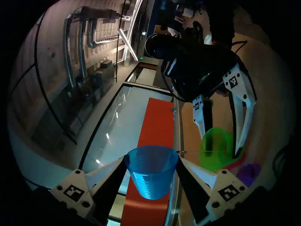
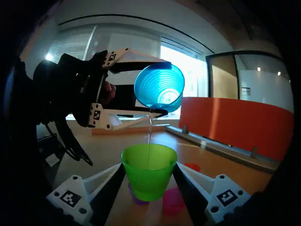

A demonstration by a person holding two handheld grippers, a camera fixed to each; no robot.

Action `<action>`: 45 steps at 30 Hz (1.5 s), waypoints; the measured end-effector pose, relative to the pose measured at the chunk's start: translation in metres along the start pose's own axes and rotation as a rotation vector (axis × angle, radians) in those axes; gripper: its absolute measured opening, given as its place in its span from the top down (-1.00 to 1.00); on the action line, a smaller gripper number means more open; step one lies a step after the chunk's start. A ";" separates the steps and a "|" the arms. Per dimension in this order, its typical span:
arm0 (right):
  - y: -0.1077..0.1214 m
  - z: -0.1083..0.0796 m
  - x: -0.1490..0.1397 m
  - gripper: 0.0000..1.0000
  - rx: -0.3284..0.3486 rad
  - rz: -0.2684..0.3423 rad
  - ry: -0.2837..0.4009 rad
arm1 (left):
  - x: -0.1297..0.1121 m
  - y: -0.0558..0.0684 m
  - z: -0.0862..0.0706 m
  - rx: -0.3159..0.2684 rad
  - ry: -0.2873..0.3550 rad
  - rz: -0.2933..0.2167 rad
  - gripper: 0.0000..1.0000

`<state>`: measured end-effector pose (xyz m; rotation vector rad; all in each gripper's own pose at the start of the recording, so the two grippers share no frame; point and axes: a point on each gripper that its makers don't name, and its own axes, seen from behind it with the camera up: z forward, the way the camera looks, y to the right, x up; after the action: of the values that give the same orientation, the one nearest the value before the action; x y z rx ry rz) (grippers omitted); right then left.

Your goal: Pour water

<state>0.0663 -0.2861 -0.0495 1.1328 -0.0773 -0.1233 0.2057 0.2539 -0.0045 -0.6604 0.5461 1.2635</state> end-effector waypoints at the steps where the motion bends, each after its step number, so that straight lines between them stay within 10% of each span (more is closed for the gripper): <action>1: 0.000 0.000 0.000 -0.77 0.000 0.000 0.000 | 0.000 0.000 0.000 -0.001 -0.001 0.004 -0.75; 45: 0.001 0.001 -0.001 -0.77 -0.004 0.003 0.002 | -0.001 -0.001 0.002 0.002 0.002 0.102 -0.75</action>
<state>0.0650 -0.2865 -0.0476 1.1290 -0.0776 -0.1194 0.2068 0.2547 -0.0024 -0.6383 0.5888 1.3572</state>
